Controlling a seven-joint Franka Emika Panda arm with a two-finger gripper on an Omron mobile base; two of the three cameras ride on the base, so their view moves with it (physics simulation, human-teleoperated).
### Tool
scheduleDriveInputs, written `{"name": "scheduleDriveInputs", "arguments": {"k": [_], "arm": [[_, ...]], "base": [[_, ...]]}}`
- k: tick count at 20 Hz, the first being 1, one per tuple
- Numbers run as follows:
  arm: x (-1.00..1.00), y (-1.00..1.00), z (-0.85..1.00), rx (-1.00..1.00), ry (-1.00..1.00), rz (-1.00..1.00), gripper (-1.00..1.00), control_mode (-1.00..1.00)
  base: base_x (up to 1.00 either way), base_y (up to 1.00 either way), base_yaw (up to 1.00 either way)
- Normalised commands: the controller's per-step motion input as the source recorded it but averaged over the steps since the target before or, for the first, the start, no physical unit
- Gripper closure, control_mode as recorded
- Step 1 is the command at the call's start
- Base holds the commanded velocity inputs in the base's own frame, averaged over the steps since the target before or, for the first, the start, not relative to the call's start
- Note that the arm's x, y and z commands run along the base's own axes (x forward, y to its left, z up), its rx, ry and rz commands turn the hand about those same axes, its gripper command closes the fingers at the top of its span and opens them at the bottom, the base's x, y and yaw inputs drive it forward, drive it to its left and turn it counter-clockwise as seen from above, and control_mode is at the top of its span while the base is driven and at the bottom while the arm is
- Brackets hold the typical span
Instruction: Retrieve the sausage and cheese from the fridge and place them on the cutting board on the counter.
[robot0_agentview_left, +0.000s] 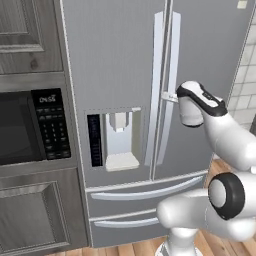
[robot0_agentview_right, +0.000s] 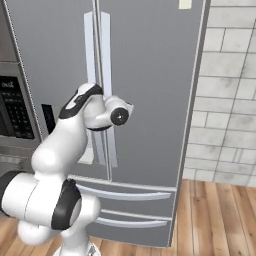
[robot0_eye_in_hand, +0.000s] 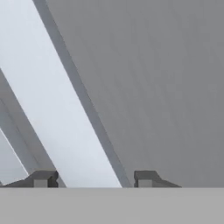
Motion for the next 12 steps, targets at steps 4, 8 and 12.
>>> {"name": "scheduleDriveInputs", "arguments": {"k": [4, 8, 12], "arm": [[-0.73, -0.44, 0.11, -0.04, 0.0, 0.0, 1.0, -1.0], [-0.87, -0.63, 0.24, -0.07, 0.0, 0.0, 1.0, -1.0], [-0.62, -0.76, 0.24, -0.11, 0.06, 0.06, 1.0, -1.0]], "base": [[0.0, 0.0, 0.0], [0.0, 0.0, 0.0], [0.0, 0.0, 0.0]]}}
